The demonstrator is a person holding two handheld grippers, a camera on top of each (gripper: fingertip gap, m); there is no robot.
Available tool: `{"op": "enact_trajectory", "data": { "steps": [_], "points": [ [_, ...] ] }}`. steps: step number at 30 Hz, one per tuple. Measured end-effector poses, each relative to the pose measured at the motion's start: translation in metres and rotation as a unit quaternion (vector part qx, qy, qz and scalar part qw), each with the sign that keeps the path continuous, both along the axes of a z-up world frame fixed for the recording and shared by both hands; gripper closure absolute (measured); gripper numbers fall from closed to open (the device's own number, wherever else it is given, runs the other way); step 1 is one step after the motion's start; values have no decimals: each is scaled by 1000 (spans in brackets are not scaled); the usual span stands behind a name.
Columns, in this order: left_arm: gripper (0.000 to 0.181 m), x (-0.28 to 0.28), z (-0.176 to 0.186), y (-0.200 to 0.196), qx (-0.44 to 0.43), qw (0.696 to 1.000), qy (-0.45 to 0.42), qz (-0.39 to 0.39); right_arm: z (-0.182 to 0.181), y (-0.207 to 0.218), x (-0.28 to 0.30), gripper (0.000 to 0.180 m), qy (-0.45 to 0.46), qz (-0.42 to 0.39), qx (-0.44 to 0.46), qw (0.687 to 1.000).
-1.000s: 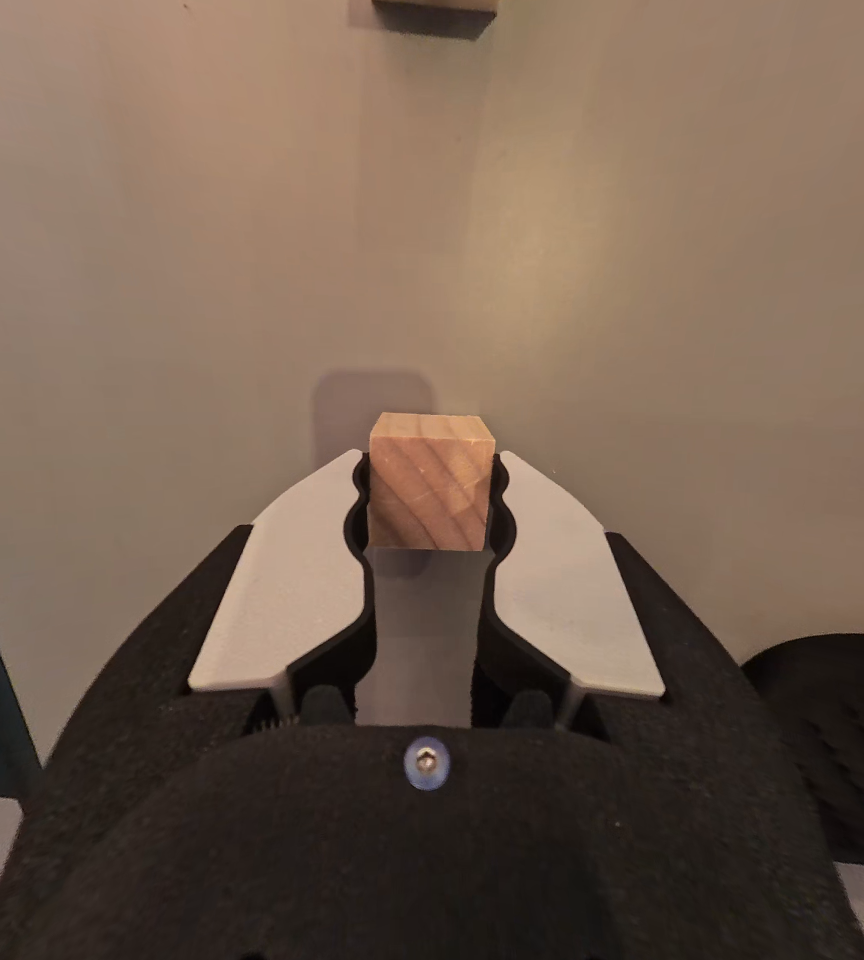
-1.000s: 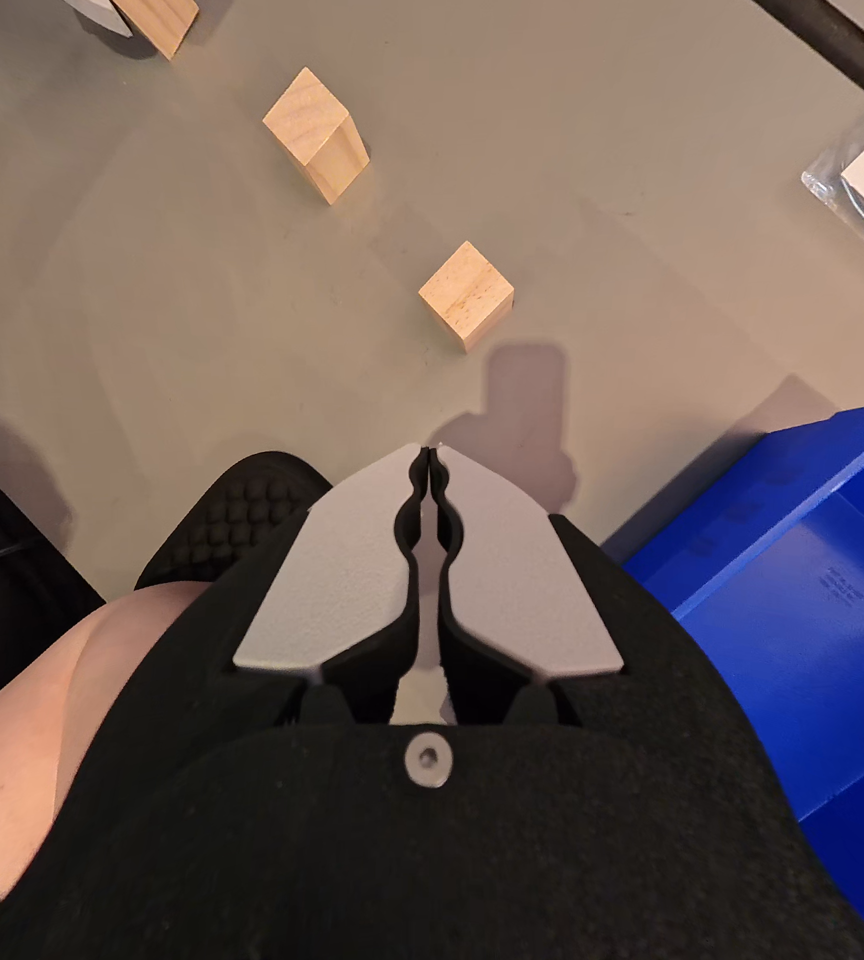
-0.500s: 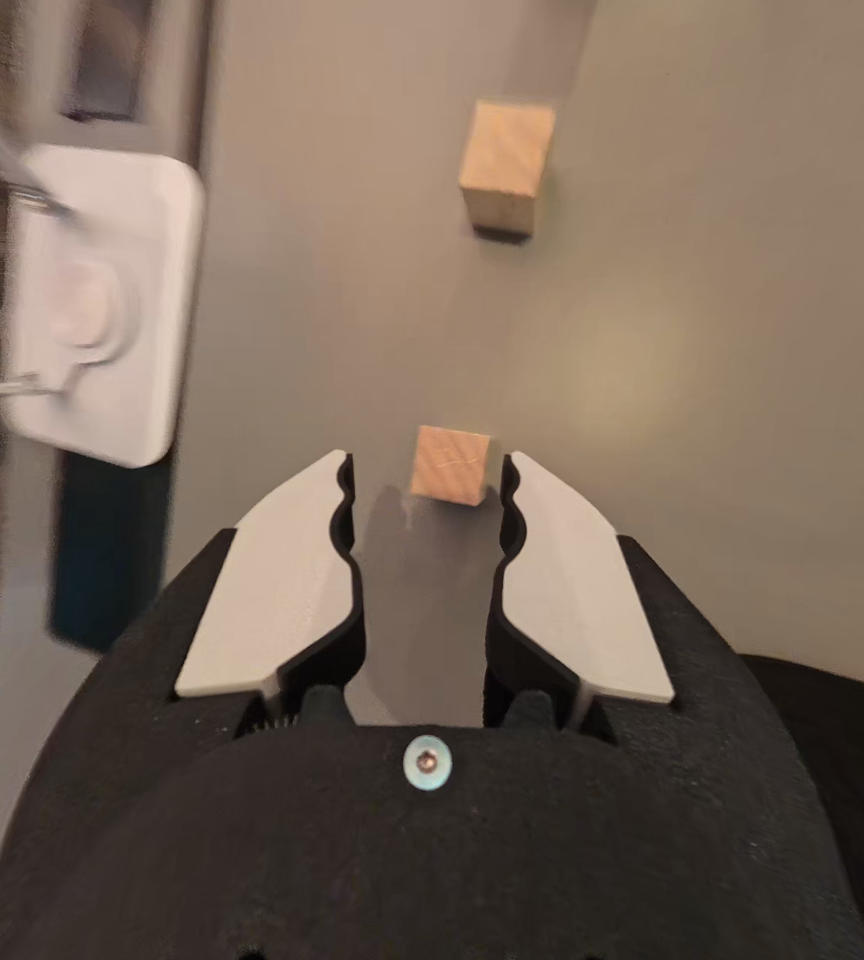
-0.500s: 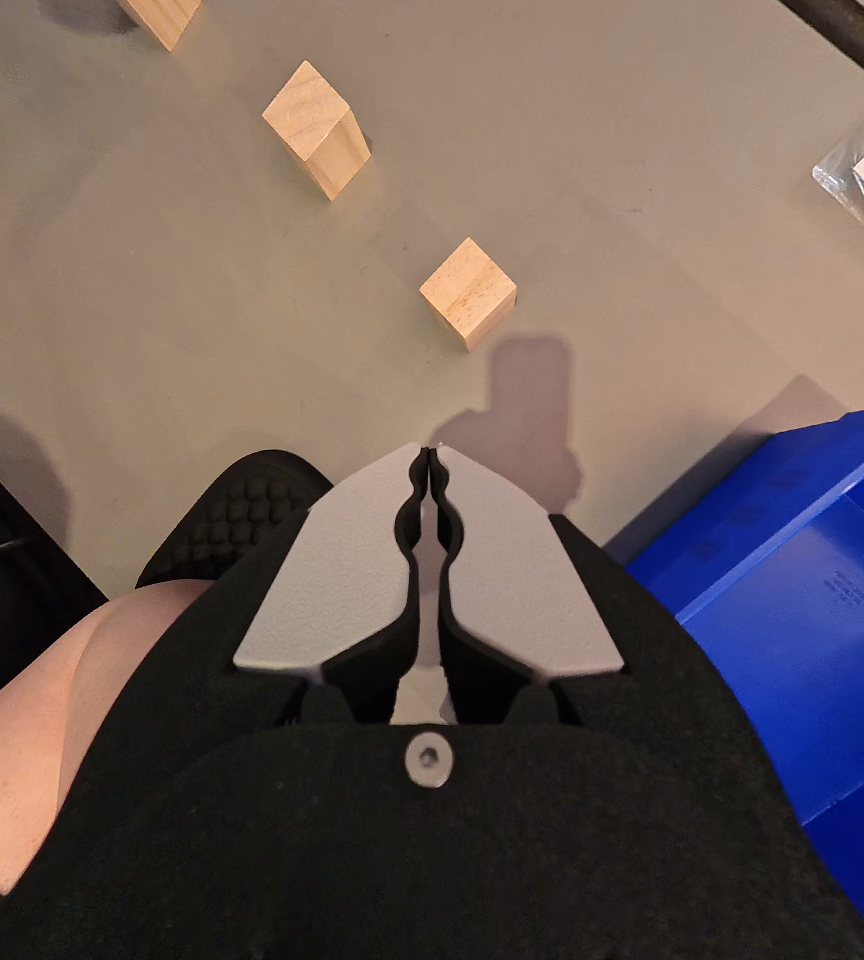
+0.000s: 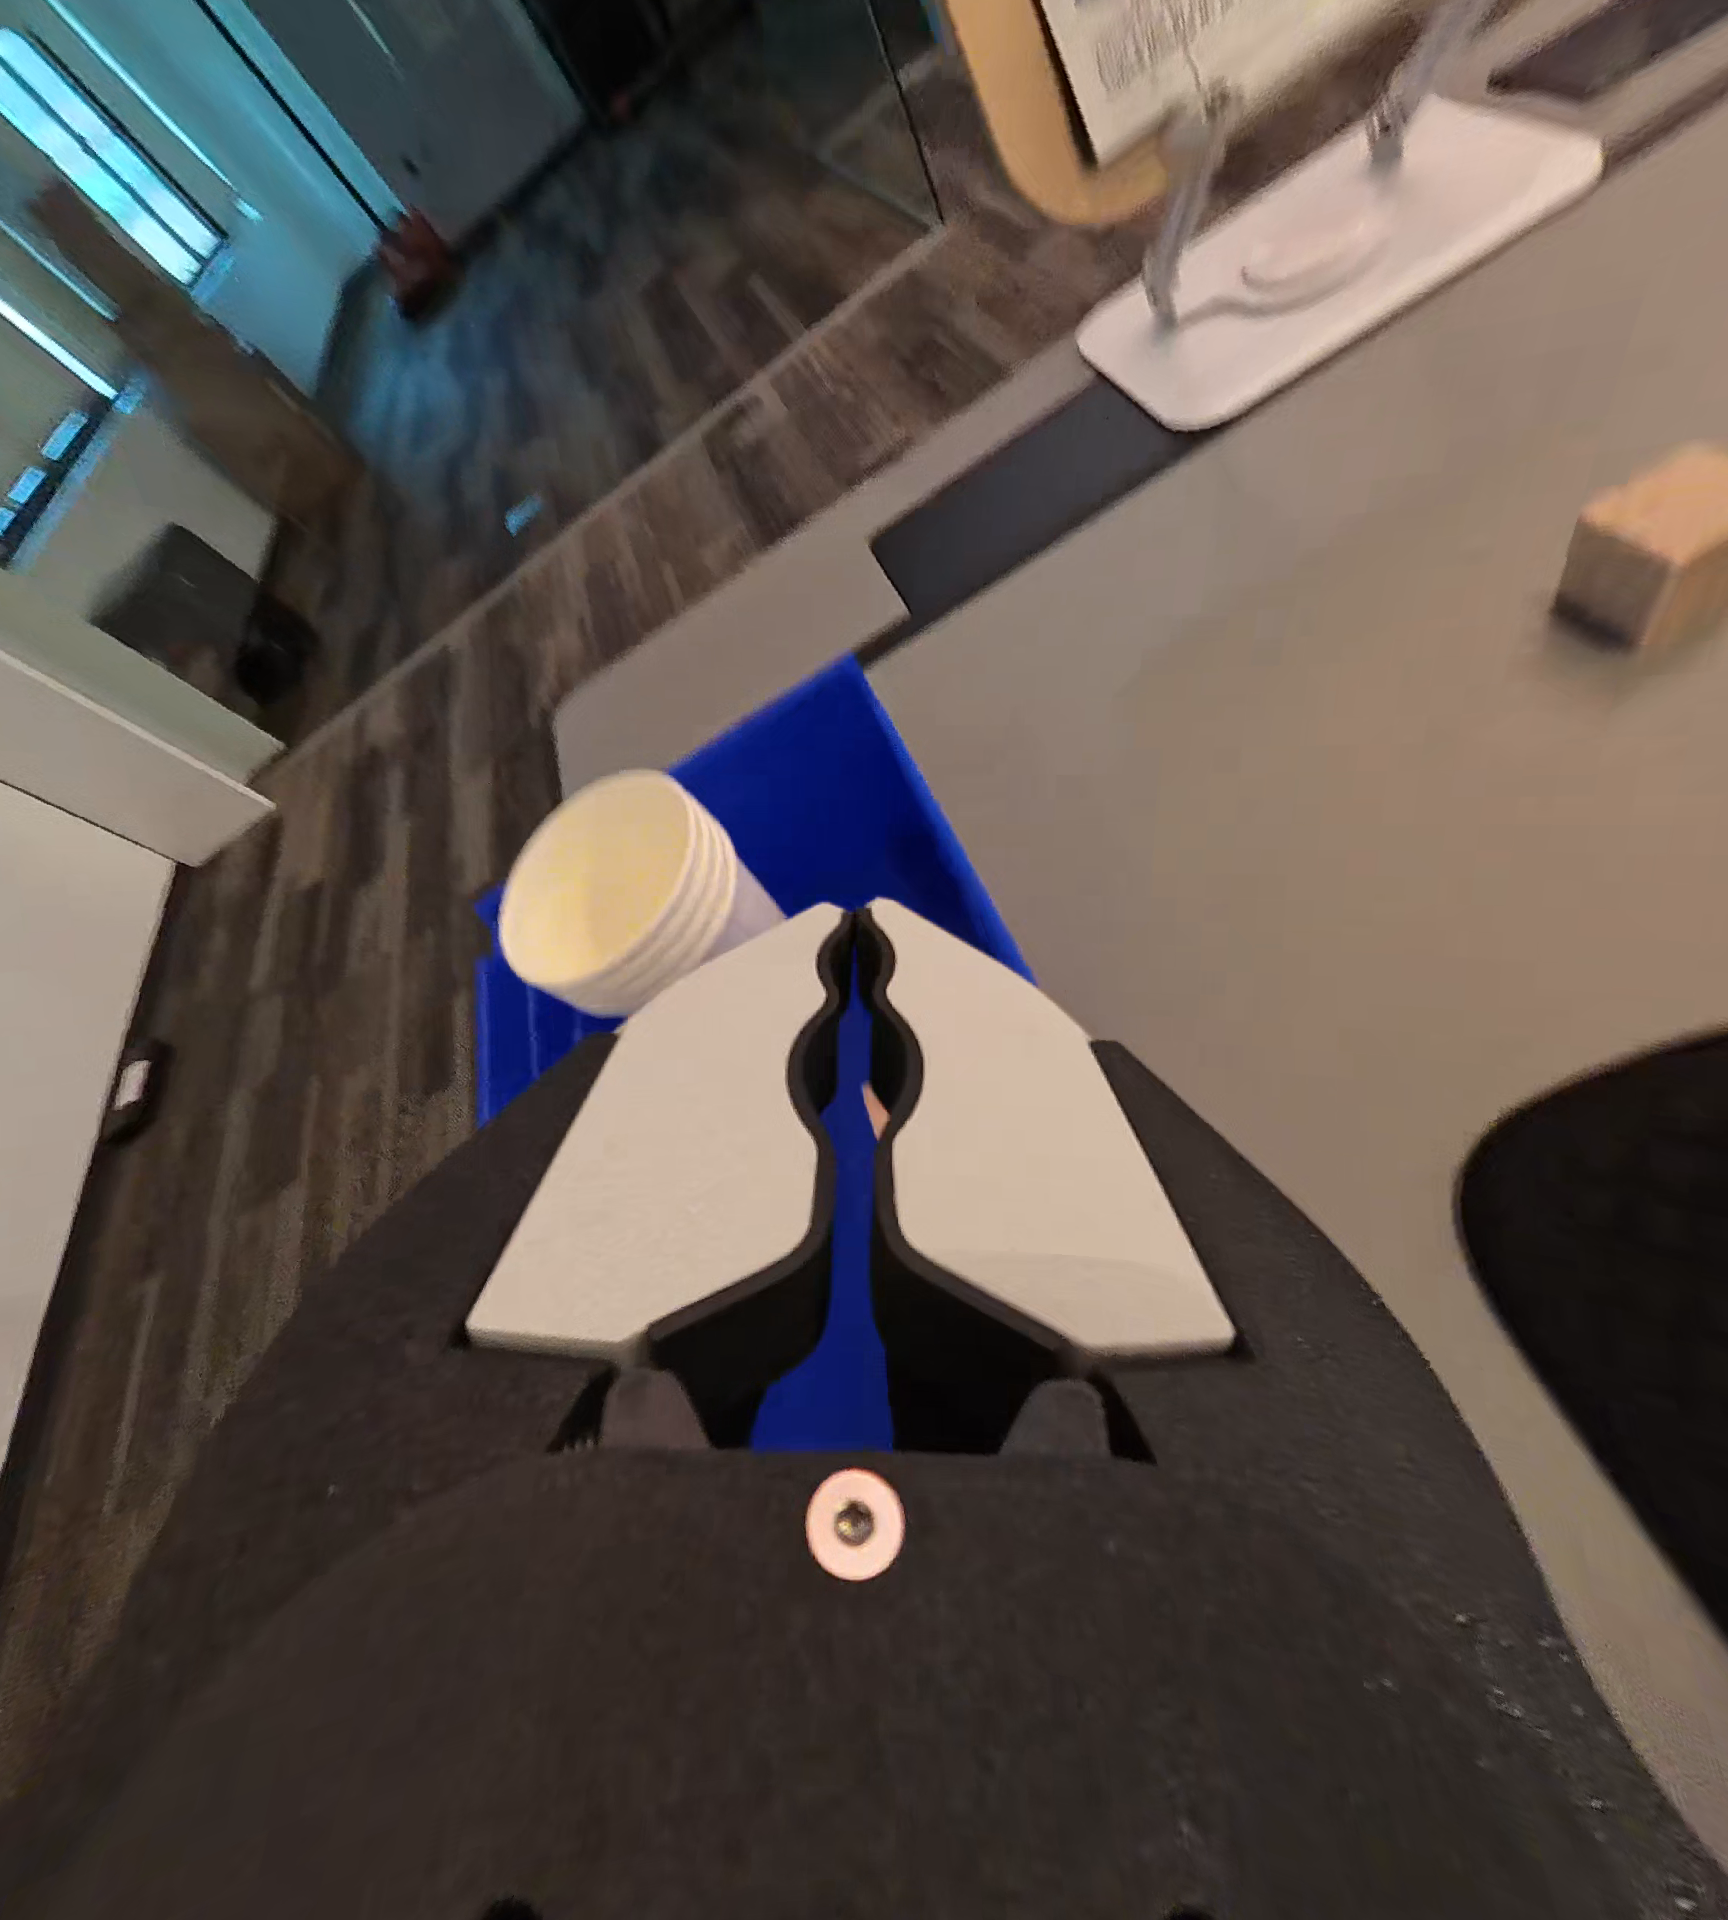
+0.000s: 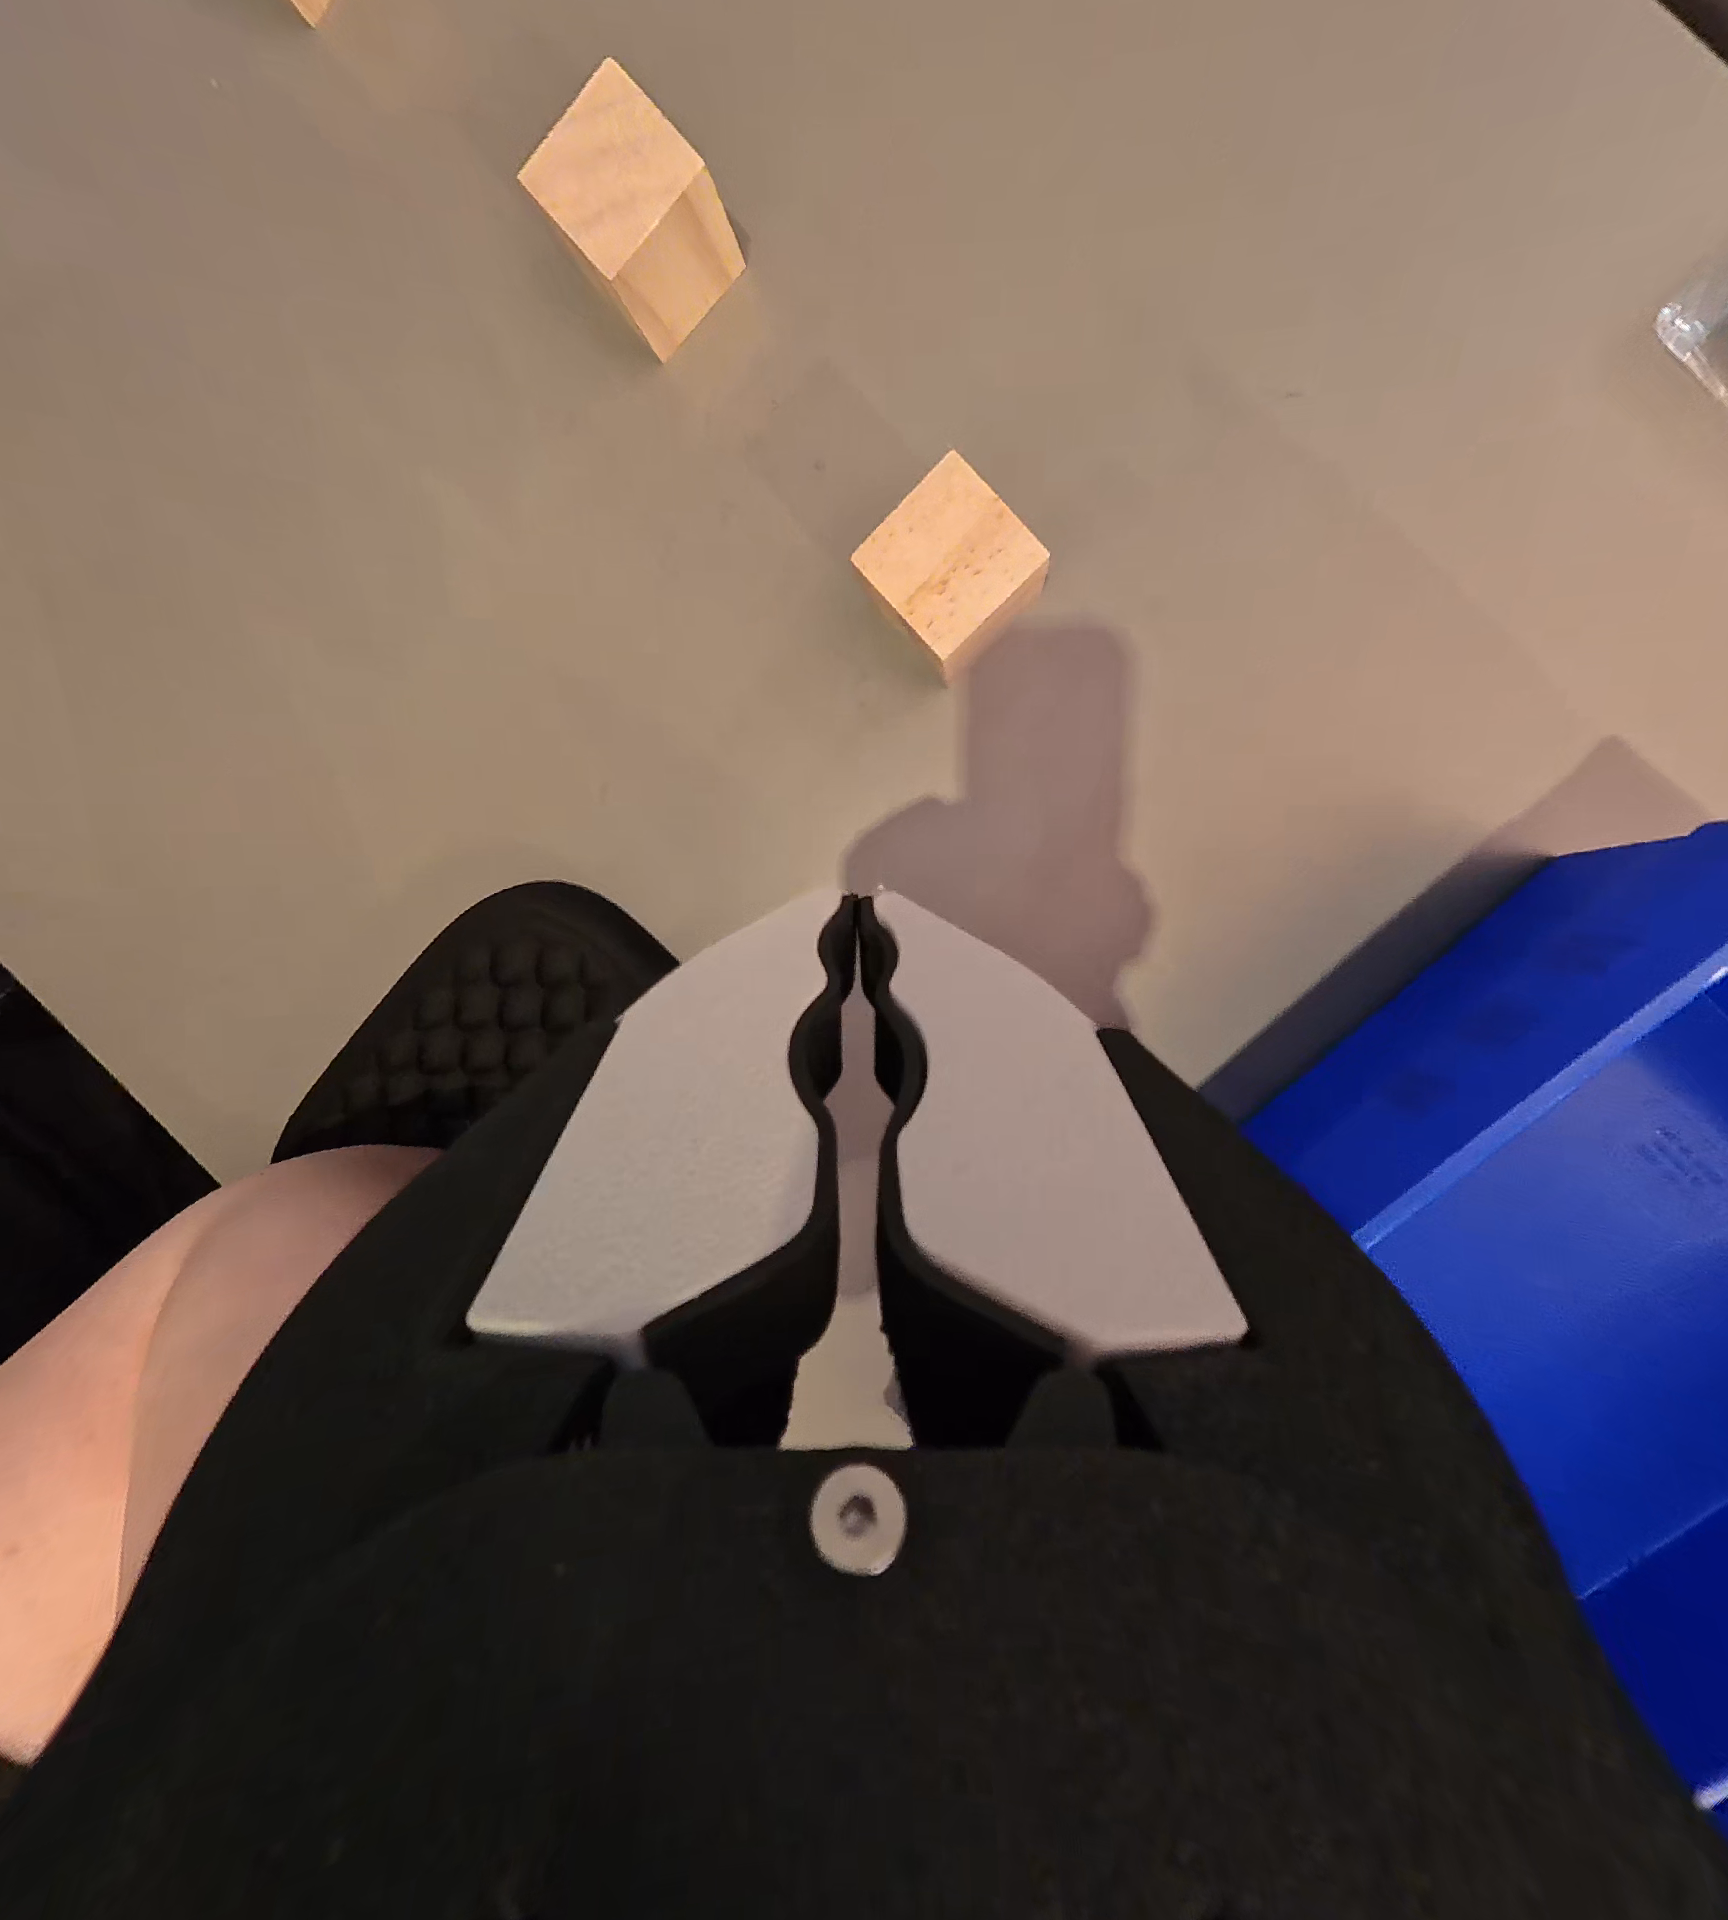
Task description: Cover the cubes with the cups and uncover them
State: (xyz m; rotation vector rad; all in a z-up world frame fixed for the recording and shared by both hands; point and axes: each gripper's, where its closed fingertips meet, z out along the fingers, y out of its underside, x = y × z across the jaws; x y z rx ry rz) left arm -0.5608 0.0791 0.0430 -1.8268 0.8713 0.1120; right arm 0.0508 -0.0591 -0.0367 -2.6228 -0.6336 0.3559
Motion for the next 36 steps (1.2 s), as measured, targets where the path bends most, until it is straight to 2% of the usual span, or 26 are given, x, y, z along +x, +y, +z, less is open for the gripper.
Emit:
{"op": "enact_trajectory", "data": {
  "steps": [4, 8, 10, 15, 17, 26, 36],
  "points": [
    [181, -18, -51, -3, -68, 993, 78, -63, -3, -3, 3, 180, -8, -11, -16, 1000],
    [180, -22, -97, -7, -184, 965, 126, -136, -2, -3, 0, 180, -15, -7, -17, 1000],
    [175, -26, -108, -1, -203, 953, 170, -145, -3, -4, -3, 180, -19, 1, -23, 1000],
    [153, -36, -127, 19, -191, 924, 292, -156, -7, -6, -8, 180, -39, 8, -41, 998],
    [145, -34, -132, 22, -198, 916, 305, -167, -8, -7, -9, 180, -45, 6, -45, 998],
    [138, -42, -150, 32, -238, 877, 363, -206, -11, -11, -13, 180, -66, 7, -66, 996],
    [127, -34, -159, 37, -245, 864, 366, -246, -13, -10, -24, 180, -82, 25, -85, 993]
  ]
}}
